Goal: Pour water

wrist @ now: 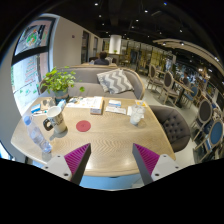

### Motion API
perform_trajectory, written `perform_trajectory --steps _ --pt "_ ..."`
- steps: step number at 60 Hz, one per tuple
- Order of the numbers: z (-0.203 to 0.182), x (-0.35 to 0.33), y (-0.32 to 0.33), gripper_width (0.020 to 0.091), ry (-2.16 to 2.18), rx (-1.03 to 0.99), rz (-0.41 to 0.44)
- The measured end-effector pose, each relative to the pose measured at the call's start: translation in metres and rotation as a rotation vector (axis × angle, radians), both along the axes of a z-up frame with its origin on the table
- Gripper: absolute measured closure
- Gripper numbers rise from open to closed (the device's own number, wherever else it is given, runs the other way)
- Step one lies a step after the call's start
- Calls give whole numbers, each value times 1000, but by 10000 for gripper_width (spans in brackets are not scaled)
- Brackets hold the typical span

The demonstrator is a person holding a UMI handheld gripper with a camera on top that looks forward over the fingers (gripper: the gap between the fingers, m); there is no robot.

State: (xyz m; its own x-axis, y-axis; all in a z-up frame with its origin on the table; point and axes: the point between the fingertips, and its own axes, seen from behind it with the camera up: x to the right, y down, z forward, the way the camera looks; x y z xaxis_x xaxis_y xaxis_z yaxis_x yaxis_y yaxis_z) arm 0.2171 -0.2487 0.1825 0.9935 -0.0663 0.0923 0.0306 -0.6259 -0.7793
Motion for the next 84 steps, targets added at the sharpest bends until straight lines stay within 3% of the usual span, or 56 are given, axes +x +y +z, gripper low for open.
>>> perform_trajectory --steps 22,41,55,70,74,81,84 --pt "-12 -55 -30 248 -48 -23 7" --pt "-42 -184 -71 248 50 -41 10" --pt "-65 -283 -23 244 118 56 80" --pt "-87 -316 57 247 138 148 72" --pt "-98 -317 71 306 142 159 72" --pt "-106 -321 83 502 150 177 54" --pt "-103 -321 87 619 146 200 52"
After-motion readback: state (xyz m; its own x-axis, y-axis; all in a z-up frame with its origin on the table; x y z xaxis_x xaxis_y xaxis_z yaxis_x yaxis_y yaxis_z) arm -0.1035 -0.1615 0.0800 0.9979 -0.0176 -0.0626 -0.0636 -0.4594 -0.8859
